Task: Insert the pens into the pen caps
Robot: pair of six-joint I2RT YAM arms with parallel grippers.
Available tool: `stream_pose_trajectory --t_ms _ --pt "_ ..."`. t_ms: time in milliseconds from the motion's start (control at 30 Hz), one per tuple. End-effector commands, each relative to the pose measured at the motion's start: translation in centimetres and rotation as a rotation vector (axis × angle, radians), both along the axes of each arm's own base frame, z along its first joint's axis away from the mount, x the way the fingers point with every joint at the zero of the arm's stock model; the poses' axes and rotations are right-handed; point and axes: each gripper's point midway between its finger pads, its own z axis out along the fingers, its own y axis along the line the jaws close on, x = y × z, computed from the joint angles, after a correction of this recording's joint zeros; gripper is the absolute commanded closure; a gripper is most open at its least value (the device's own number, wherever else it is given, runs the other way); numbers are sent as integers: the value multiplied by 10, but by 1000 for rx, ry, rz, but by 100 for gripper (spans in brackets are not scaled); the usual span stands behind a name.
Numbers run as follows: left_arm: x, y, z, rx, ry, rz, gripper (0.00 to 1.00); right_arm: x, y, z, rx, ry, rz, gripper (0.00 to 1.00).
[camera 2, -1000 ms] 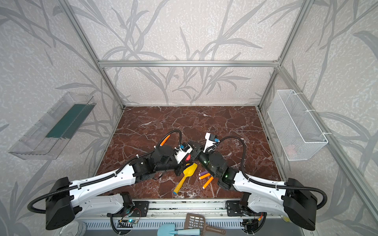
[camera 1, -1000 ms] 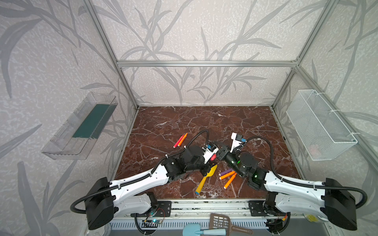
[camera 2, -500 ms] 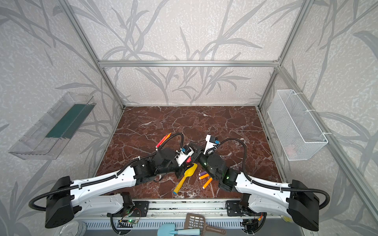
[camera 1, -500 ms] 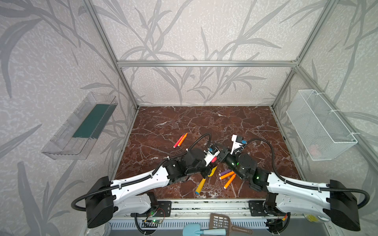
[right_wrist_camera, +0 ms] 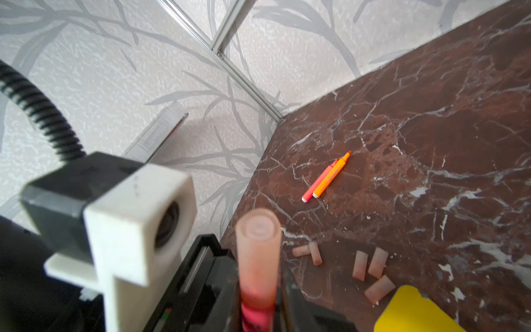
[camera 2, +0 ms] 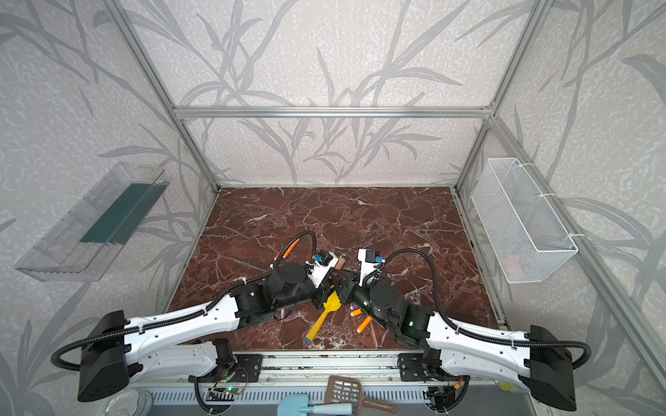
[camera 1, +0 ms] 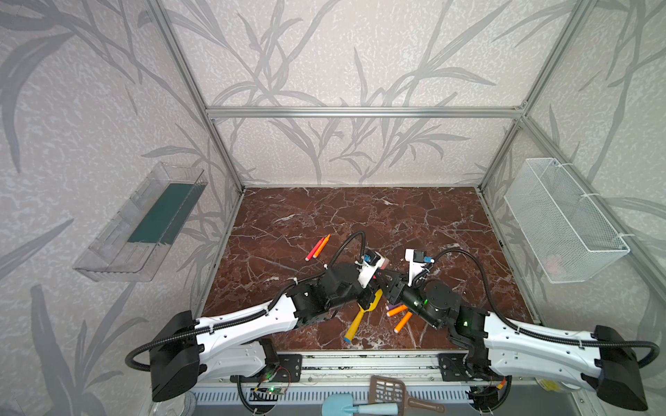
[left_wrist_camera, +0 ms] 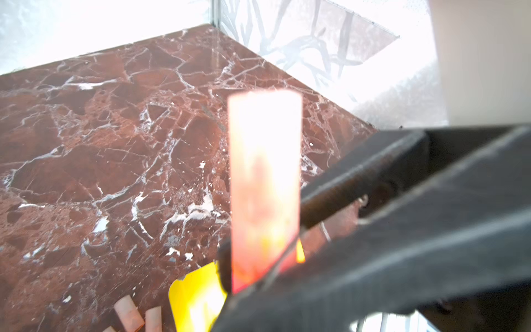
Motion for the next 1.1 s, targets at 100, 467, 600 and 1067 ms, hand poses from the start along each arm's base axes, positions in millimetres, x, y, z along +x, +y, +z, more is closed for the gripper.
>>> stream_pose_trajectory --t_ms 100,467,600,1067 --pt "14 -7 59 -207 -95 56 100 -8 0 -49 -184 40 43 73" --pt "-11 -25 62 -249 -98 -93 100 -2 5 -51 -187 44 22 67" --pt "-12 -26 62 -243 -103 -98 100 -2 7 -50 -181 43 29 83" --pt "-2 -29 39 -177 -48 -51 66 17 -20 -62 -224 62 -63 100"
